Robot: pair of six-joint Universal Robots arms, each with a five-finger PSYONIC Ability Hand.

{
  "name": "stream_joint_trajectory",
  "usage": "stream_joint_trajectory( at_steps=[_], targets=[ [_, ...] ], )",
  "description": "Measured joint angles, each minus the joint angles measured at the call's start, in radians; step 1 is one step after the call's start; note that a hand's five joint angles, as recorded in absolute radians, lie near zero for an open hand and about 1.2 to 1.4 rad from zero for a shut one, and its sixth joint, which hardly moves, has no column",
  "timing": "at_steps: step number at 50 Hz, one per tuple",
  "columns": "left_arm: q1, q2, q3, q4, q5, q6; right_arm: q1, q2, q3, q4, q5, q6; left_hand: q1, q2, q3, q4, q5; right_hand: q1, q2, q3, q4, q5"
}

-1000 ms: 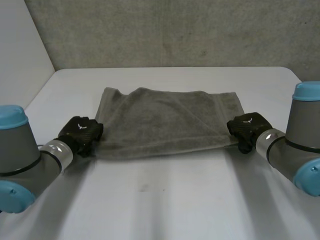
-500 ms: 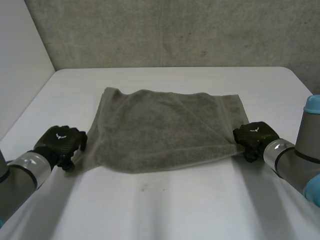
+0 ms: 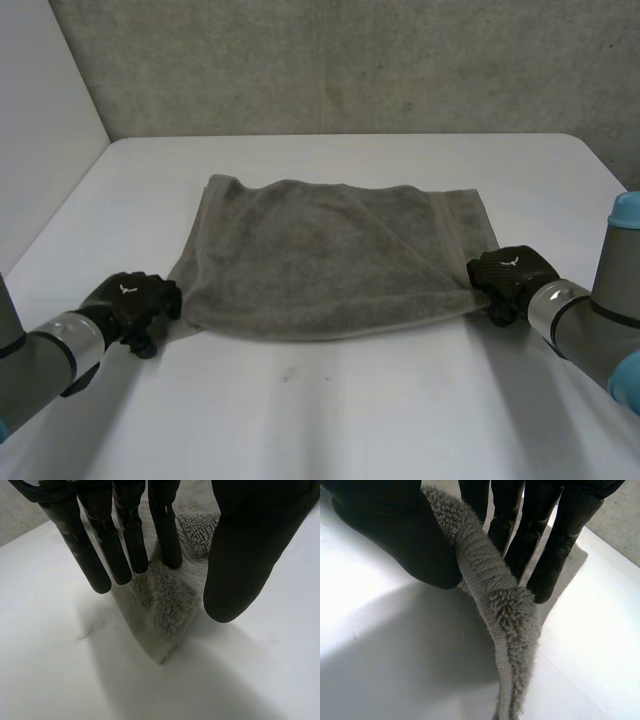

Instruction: Fold the towel.

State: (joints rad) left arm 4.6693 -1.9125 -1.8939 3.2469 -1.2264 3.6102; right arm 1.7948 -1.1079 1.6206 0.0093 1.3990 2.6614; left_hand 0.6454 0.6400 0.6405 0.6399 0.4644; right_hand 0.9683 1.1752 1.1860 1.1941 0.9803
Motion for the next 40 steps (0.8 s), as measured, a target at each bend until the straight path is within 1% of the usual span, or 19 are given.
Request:
stream_joint_trajectory(
  at_steps=[10,19,23,28,36,40],
  targets=[
    [0.002,-0.078,0.056,0.027,-0.005,0.002,-0.007,0.0,0.001,0.0,-0.001,0.0,0.0,0.0,0.0,0.0,0.0,0.0,0.0,0.0,0.0,0.0],
    [0.004,-0.121,0.097,0.093,-0.011,0.012,-0.008,0.004,0.001,0.0,-0.002,0.0,0.0,0.002,0.001,0.002,0.003,0.0,0.0,0.0,0.0,0.0],
    [0.005,-0.133,0.108,0.108,-0.012,0.029,-0.008,0.005,0.001,0.0,-0.002,0.0,0.002,0.006,0.006,0.005,0.006,0.0,0.0,0.0,0.0,0.0],
    [0.011,-0.157,0.126,0.127,-0.011,0.083,-0.008,0.008,0.001,0.0,-0.002,-0.001,0.015,0.019,0.019,0.02,0.02,0.0,0.0,0.0,0.0,0.0],
    [0.016,-0.178,0.147,0.141,-0.008,0.113,-0.008,0.011,0.001,0.0,-0.002,-0.002,0.132,0.149,0.149,0.149,0.146,0.0,0.0,0.0,0.0,0.0],
    [0.015,-0.185,0.157,0.169,-0.006,0.114,-0.008,0.011,0.001,0.0,-0.002,-0.002,0.25,0.265,0.26,0.262,0.26,0.0,0.0,0.0,0.0,0.0]
  ],
)
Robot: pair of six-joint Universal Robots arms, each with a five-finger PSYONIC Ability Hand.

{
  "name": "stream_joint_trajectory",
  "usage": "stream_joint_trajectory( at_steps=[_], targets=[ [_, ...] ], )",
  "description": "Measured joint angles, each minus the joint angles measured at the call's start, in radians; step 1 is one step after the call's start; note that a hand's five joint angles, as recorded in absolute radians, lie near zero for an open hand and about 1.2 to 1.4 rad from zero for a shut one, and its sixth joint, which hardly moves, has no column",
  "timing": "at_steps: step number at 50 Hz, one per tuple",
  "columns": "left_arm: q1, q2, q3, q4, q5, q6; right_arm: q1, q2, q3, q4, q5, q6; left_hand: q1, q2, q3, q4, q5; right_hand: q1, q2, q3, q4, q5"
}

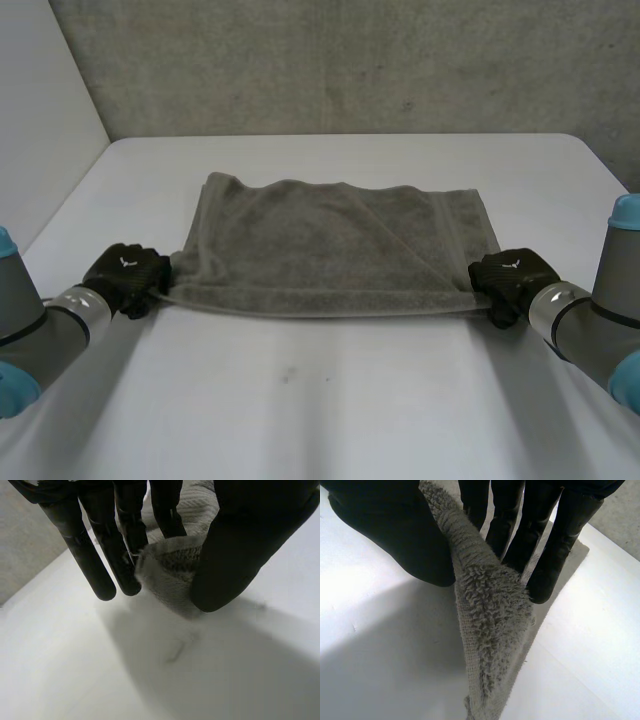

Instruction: Fold the towel.

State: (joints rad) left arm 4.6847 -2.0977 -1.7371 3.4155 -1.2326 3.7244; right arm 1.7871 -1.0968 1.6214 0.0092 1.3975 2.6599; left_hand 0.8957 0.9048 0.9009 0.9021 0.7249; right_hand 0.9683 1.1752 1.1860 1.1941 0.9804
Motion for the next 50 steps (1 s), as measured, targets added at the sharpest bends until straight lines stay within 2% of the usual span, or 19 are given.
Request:
stream_joint_trajectory(
  at_steps=[5,11,21,24,27,33,39,45,50],
  targets=[
    [-0.002,-0.001,0.003,0.032,0.001,-0.003,0.0,-0.001,0.0,0.0,0.0,0.0,0.073,0.069,0.072,0.069,0.069,0.0,0.0,0.0,0.0,0.0],
    [-0.008,0.0,0.002,0.048,0.002,-0.007,0.0,-0.003,0.0,0.001,0.0,-0.006,0.247,0.265,0.262,0.263,0.257,0.0,0.0,0.0,0.0,0.0],
    [-0.02,0.066,-0.024,0.029,-0.005,-0.007,-0.001,-0.058,-0.009,0.045,-0.001,-0.052,0.275,0.307,0.308,0.31,0.299,0.0,0.0,0.0,0.0,0.0],
    [-0.021,0.152,-0.045,0.003,-0.005,-0.007,-0.006,-0.119,-0.016,0.105,-0.002,-0.105,0.28,0.309,0.31,0.311,0.3,0.0,0.0,0.0,0.0,0.0],
    [-0.017,0.329,-0.068,-0.049,-0.003,-0.012,-0.018,-0.24,-0.042,0.213,0.0,-0.183,0.284,0.31,0.311,0.314,0.304,0.0,0.0,0.0,0.0,0.0],
    [-0.008,0.635,-0.061,-0.129,0.001,-0.043,-0.03,-0.44,-0.156,0.345,0.003,-0.23,0.29,0.311,0.312,0.314,0.304,0.0,0.0,0.0,0.0,0.0],
    [0.003,0.786,-0.035,-0.155,0.011,-0.113,-0.034,-0.526,-0.266,0.391,0.001,-0.223,0.294,0.311,0.312,0.314,0.305,0.0,0.0,0.0,0.0,0.0],
    [0.009,0.783,-0.034,-0.172,0.034,-0.159,-0.036,-0.492,-0.312,0.447,-0.005,-0.232,0.294,0.311,0.312,0.314,0.308,0.0,0.0,0.0,0.0,0.002],
    [-0.002,0.63,-0.027,-0.201,0.052,-0.161,-0.03,-0.34,-0.315,0.494,0.002,-0.294,0.294,0.311,0.312,0.315,0.308,0.0,0.0,0.0,0.0,0.002]
  ],
)
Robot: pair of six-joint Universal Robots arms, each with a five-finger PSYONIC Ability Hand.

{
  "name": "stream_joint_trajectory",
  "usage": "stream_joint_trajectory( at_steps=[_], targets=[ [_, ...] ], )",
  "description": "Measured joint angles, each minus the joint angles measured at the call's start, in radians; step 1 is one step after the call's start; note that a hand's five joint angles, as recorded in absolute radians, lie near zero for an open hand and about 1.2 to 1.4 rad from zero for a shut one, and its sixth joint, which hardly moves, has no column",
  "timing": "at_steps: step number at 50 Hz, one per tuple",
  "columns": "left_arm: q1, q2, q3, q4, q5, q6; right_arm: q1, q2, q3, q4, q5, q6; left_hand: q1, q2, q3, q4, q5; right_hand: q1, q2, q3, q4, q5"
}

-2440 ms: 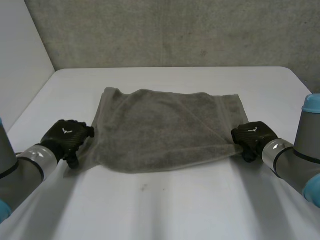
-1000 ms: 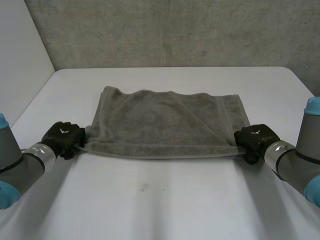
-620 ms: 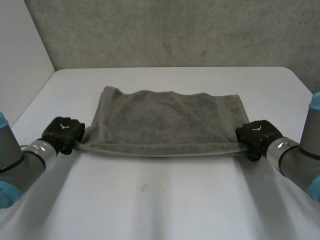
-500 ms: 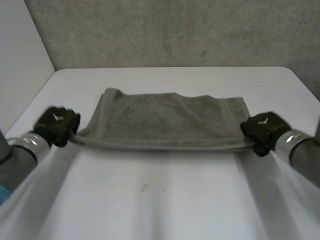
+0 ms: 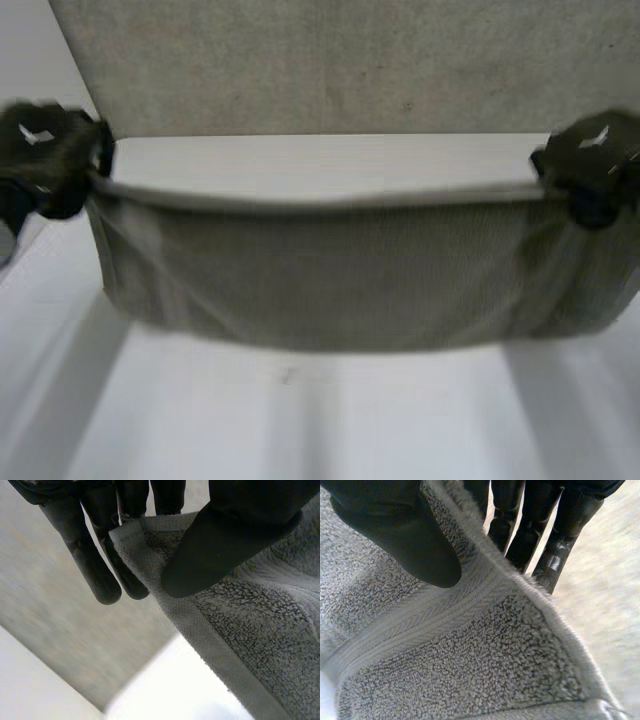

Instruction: Fold the towel.

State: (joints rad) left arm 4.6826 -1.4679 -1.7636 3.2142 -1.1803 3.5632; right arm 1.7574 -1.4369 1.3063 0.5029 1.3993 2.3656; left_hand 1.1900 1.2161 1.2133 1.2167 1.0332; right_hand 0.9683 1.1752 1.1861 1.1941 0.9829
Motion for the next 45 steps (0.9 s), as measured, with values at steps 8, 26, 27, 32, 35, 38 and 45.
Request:
stream_joint_trajectory(
  at_steps=[8,26,27,32,35,38,45],
  targets=[
    [-0.06,-0.349,0.148,-0.031,-0.016,0.024,0.015,0.244,-0.057,0.001,0.026,-0.091,0.0,0.0,0.001,0.0,0.0,0.0,0.0,0.0,0.0,0.0],
    [-0.155,-0.608,0.731,0.342,-0.149,-0.073,0.125,0.408,-0.473,-0.707,0.228,0.064,0.0,0.0,0.001,0.0,0.0,0.0,0.0,0.0,0.0,0.0],
    [-0.157,-0.588,0.734,0.405,-0.152,-0.107,0.126,0.382,-0.456,-0.776,0.233,0.078,0.0,0.0,0.001,0.0,0.0,0.0,0.0,0.0,0.0,0.0],
    [-0.152,-0.521,0.699,0.537,-0.161,-0.226,0.124,0.304,-0.367,-0.884,0.235,0.099,0.0,0.0,0.001,0.0,0.0,0.0,0.0,0.0,0.0,0.001],
    [-0.143,-0.496,0.64,0.558,-0.162,-0.276,0.122,0.277,-0.307,-0.844,0.219,0.1,0.0,0.0,0.001,0.0,0.001,0.0,0.0,0.0,0.0,0.002],
    [-0.137,-0.488,0.545,0.547,-0.156,-0.298,0.117,0.271,-0.24,-0.726,0.171,0.1,0.0,0.0,0.001,0.0,0.0,0.0,0.0,0.004,0.0,0.003],
    [-0.134,-0.52,0.32,0.521,-0.138,-0.291,0.109,0.317,-0.114,-0.546,0.047,0.097,0.0,0.0,0.001,0.0,0.0,0.0,0.0,0.005,0.0,0.003]
  ],
)
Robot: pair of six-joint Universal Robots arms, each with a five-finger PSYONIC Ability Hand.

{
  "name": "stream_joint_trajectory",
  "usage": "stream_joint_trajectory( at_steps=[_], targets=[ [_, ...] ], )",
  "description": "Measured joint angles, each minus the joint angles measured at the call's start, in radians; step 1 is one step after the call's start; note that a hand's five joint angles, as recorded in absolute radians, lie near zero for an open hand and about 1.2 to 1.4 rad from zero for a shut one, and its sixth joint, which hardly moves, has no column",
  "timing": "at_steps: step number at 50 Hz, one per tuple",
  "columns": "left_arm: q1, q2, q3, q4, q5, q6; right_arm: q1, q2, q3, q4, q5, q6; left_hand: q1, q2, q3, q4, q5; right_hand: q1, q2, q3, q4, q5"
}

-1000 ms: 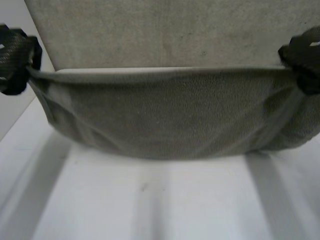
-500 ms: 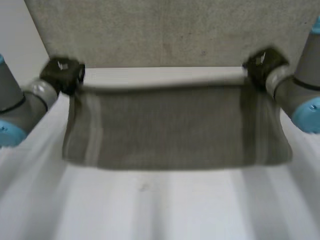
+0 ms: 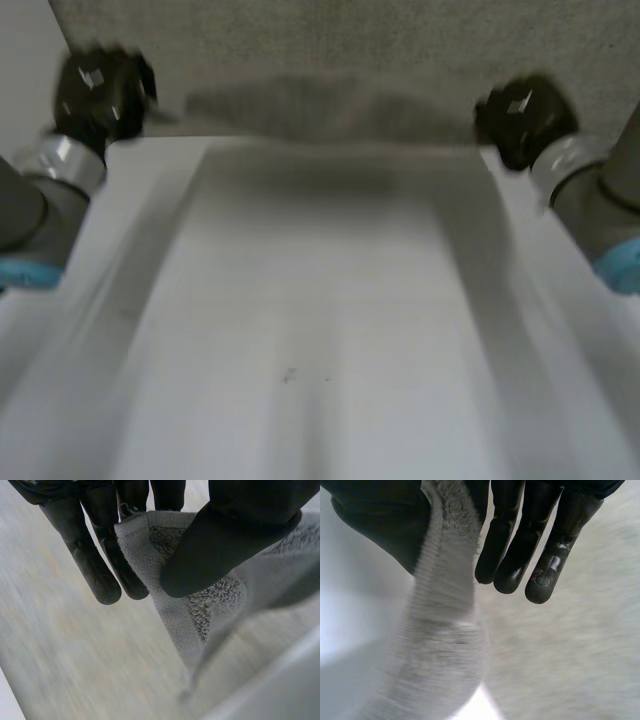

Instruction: Fold the towel.

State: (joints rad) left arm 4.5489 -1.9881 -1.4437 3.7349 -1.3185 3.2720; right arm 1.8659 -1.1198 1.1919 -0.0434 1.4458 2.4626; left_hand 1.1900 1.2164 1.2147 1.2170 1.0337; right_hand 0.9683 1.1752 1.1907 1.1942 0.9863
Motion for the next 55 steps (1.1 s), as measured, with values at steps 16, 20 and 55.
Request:
stream_joint_trajectory(
  at_steps=[16,20,55],
  targets=[
    [0.02,-0.082,-0.261,-0.01,0.036,0.159,-0.015,0.232,0.185,0.057,-0.056,-0.001,0.0,0.0,0.0,0.0,0.0,-0.386,-0.511,-0.513,-0.517,-0.473],
    [0.026,-0.054,-0.282,-0.011,0.036,0.181,-0.043,0.198,0.22,0.053,-0.053,0.051,0.0,0.0,0.0,0.0,0.0,-0.552,-0.71,-0.731,-0.737,-0.704],
    [0.157,0.352,-0.492,-0.678,0.057,0.428,-0.303,-0.215,0.561,0.402,-0.2,-0.308,0.0,0.0,0.0,0.0,0.0,-0.002,0.001,-0.006,0.0,-0.016]
  ],
)
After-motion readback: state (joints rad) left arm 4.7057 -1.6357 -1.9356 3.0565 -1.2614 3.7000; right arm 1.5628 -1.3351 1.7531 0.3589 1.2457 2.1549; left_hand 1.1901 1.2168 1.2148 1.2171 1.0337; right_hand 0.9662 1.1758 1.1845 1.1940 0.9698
